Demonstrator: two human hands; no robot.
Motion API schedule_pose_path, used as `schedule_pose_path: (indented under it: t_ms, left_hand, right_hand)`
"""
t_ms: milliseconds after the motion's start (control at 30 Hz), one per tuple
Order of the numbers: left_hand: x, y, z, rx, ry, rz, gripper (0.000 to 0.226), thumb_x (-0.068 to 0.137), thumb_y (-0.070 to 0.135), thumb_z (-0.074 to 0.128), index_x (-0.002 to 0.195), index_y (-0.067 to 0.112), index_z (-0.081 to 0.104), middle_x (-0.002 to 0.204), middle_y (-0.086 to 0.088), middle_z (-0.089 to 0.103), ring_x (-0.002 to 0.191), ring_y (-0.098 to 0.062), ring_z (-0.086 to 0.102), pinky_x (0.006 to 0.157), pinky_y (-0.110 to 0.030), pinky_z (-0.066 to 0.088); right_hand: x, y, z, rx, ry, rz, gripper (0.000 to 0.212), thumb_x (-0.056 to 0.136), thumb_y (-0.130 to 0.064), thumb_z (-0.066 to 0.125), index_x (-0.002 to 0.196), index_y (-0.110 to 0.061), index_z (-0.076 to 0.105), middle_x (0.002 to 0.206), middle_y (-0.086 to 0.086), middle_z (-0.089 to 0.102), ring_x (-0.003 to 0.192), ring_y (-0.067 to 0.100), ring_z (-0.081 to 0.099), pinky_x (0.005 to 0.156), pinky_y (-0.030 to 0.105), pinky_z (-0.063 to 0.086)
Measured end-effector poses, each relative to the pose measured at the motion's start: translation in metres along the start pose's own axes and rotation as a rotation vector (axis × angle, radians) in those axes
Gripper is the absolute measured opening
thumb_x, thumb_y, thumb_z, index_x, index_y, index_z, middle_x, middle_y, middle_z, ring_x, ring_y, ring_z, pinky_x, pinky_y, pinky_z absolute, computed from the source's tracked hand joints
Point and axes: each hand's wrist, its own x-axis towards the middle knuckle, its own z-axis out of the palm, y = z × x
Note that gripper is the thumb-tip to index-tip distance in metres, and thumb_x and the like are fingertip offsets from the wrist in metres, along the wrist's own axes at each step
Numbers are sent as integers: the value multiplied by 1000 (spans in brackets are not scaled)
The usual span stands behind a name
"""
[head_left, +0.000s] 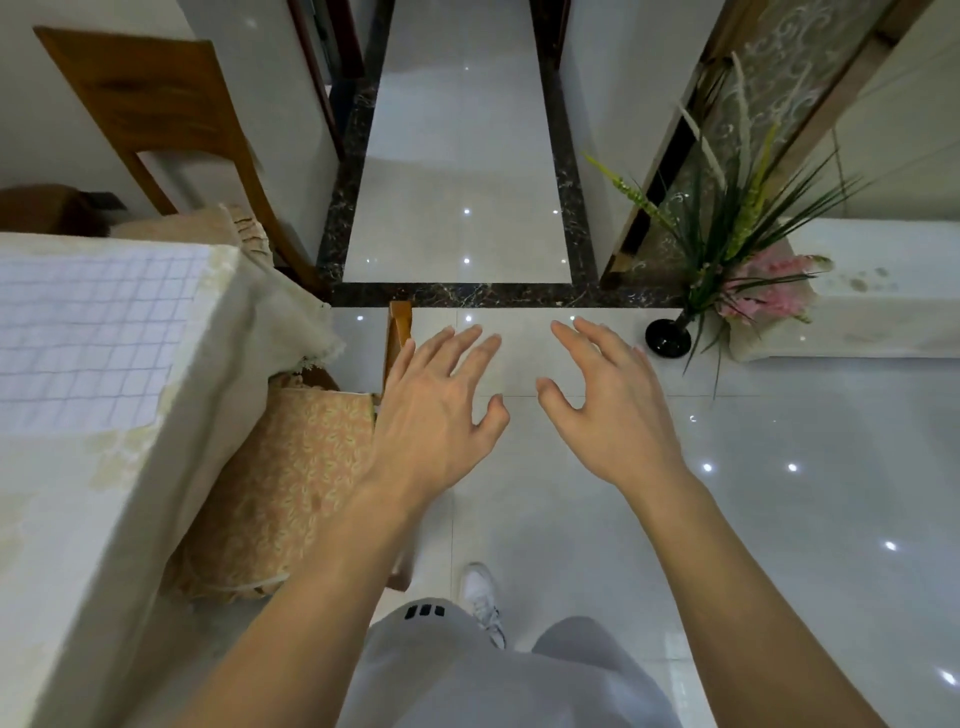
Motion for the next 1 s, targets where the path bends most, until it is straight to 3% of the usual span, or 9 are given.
schedule_pose_path:
  t_ms: [567,867,1000]
  left_hand:
    - [151,-57,28,69,29,-139,64,91,45,43,151,23,39,155,-5,42,143,-26,38,118,-49,24]
    - [290,-66,43,91,93,-312,65,92,46,41,152,25,35,157,-1,38,147,-22,32,121,-46,19]
    - [342,-67,44,115,129,-424,65,92,48,41,153,26,34,158,0,37,147,-20,30,122,-43,16]
  right_hand:
    - [181,16,34,-10,-59,-158,62,90,-49,46,146,-22,47,154,4,42,141,23,39,115,54,31]
    - [345,55,16,31,-69,-329,59,90,-46,52,145,-24,48,151,2,44,144,23,35,120,48,20]
    - [412,67,6,33,-109,-403,61,91,-47,51,147,-25,46,153,2,42,145,25,34,120,53,23]
